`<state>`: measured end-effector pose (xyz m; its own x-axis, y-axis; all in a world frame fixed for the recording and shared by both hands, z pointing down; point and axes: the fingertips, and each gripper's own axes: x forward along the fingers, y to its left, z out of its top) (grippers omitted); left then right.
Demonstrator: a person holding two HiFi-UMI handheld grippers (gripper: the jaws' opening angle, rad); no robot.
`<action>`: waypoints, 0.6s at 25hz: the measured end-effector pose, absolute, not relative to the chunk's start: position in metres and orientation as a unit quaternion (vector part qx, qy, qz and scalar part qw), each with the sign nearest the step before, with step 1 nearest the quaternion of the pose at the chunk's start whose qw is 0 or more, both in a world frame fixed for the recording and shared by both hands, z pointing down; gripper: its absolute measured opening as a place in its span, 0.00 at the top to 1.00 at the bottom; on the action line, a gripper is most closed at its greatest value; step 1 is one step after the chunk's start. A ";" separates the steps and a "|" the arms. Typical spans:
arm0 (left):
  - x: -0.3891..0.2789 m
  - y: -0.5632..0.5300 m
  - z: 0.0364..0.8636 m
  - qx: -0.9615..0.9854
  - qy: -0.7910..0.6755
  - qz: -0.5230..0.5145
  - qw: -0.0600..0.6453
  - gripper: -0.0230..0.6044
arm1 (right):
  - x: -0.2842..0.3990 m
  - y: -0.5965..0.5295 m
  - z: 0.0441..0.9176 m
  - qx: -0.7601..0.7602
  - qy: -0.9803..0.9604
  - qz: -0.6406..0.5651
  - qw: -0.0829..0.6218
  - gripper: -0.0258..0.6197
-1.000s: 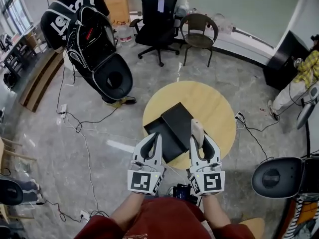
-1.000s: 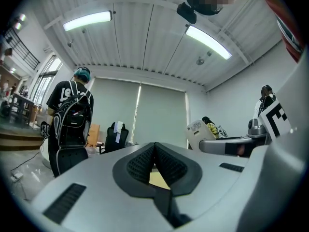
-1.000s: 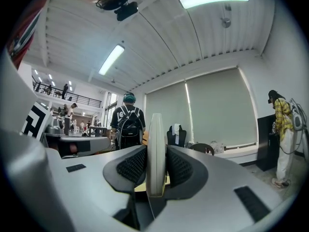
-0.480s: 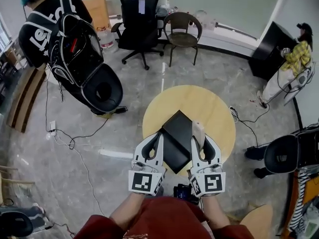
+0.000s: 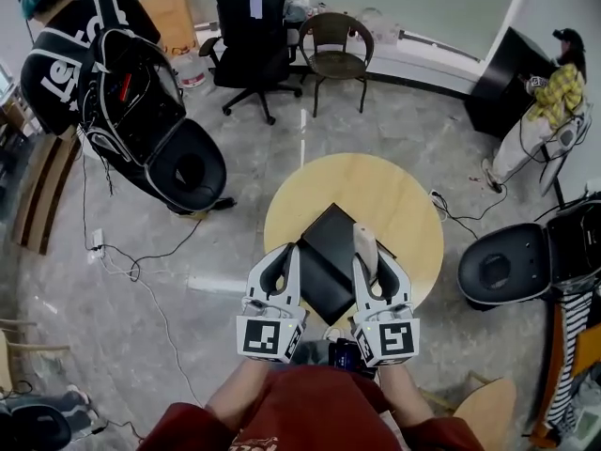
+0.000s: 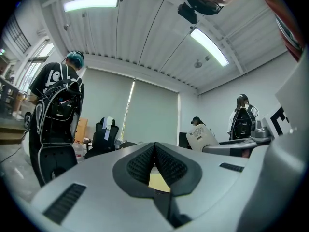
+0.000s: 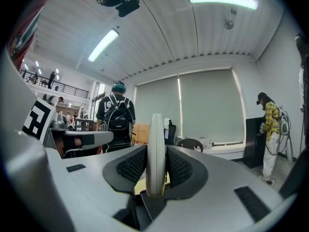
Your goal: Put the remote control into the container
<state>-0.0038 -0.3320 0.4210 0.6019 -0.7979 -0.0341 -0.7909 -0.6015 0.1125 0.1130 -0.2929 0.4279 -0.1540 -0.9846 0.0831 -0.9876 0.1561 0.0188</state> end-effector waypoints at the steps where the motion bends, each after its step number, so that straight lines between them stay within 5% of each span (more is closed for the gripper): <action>1: -0.004 -0.333 0.420 0.892 -0.448 -0.041 0.043 0.94 | 0.114 -0.294 0.430 0.646 -0.762 0.022 0.041 0.76; 15: -0.024 -0.345 0.423 0.875 -0.481 -0.034 0.043 0.94 | 0.080 -0.323 0.521 0.591 -0.788 0.095 0.144 0.76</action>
<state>-0.0239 -0.3449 0.4233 0.5351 -0.8446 -0.0182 -0.8388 -0.5338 0.1070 0.0797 -0.3229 0.5209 -0.2606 -0.9038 0.3394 -0.9587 0.2838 0.0195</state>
